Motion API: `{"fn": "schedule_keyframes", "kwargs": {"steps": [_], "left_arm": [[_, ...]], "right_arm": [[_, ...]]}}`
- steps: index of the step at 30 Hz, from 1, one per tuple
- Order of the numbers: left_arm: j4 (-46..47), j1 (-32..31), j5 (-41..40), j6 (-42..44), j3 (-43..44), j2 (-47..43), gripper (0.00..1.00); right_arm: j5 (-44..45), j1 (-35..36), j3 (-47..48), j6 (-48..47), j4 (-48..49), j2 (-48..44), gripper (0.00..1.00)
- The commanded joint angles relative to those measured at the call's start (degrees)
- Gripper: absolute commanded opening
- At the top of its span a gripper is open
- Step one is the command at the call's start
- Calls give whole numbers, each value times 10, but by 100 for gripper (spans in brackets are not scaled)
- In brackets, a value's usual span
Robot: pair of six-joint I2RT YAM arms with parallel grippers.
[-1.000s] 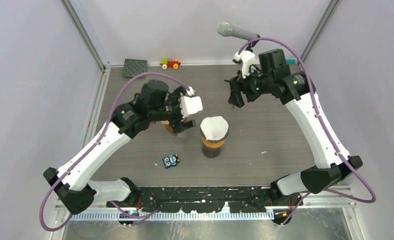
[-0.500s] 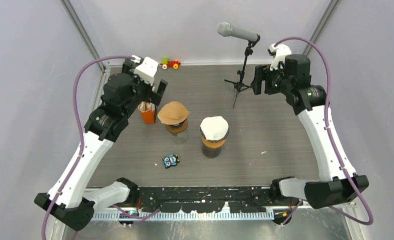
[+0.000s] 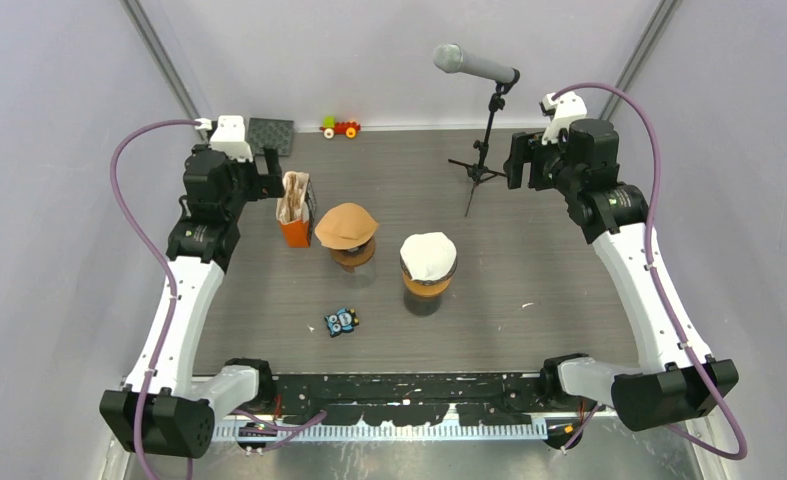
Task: Place the coffee filter in the dripper
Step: Reset both arms
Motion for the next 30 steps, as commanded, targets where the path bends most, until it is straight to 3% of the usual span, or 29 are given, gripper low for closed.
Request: {"fn": "schedule_keyframes", "kwargs": {"steps": [1, 12, 30], "left_arm": [[67, 6, 36, -13, -9, -24, 100], [50, 5, 106, 20, -28, -53, 100], [44, 6, 130, 18, -39, -47, 100]], "right_arm": [[3, 0, 6, 3, 19, -15, 83], [2, 0, -66, 6, 75, -38, 86], [17, 0, -94, -7, 92, -72, 87]]}}
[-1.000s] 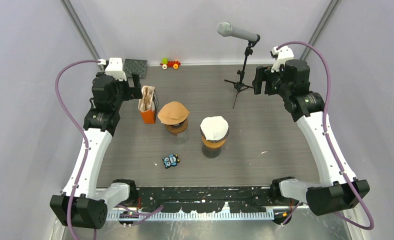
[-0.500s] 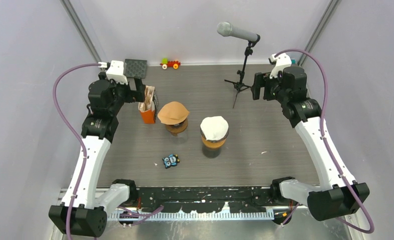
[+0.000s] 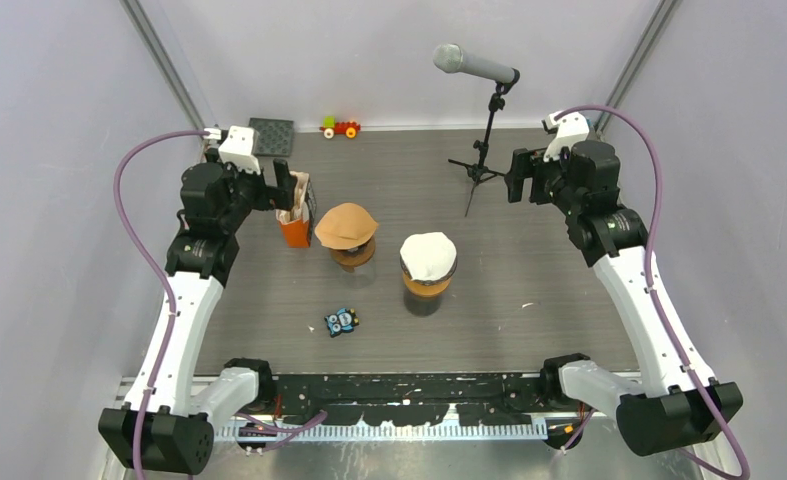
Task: Place the coffee filter in the dripper
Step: Reset both arms
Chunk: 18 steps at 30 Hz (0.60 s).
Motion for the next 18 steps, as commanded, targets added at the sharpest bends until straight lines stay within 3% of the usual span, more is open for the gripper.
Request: {"fn": "schedule_keyframes", "kwargs": {"steps": [1, 18], "left_arm": [[17, 3, 6, 2, 7, -1, 100], [19, 4, 17, 5, 4, 17, 100]], "right_arm": [[10, 0, 2, -4, 33, -7, 87], [11, 0, 0, -7, 33, 4, 87]]}}
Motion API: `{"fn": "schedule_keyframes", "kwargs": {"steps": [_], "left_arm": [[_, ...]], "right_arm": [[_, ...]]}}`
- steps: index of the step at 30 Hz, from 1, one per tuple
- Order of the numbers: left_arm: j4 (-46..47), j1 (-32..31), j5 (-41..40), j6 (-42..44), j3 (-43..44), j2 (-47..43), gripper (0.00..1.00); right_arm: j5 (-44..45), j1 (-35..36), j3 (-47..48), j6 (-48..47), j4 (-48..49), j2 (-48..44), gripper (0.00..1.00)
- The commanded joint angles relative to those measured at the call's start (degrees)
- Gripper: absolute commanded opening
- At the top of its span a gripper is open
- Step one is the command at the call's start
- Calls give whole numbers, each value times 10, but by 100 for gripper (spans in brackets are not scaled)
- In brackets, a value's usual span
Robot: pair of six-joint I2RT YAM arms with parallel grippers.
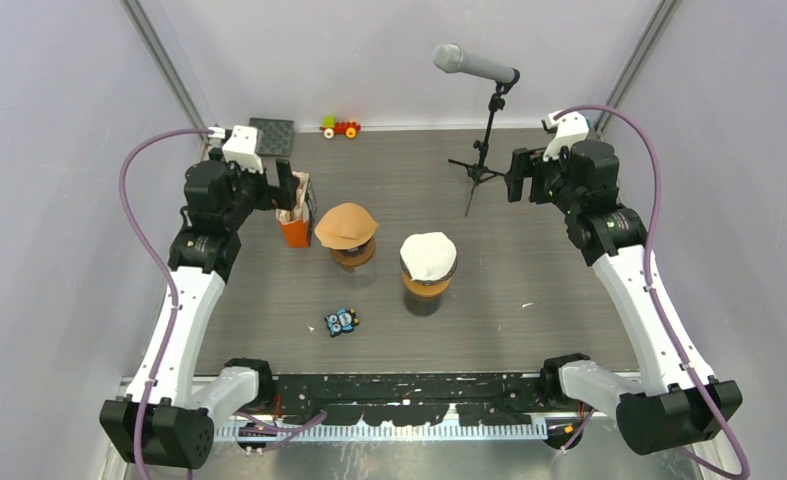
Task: Place the coffee filter in the dripper
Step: Reset both arms
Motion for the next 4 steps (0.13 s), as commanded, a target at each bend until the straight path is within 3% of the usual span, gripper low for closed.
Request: {"fn": "schedule_keyframes", "kwargs": {"steps": [1, 4], "left_arm": [[22, 3, 12, 5, 2, 3, 100], [18, 3, 11, 6, 5, 4, 100]], "right_arm": [[9, 0, 0, -6, 29, 3, 87], [9, 0, 3, -7, 28, 4, 87]]}}
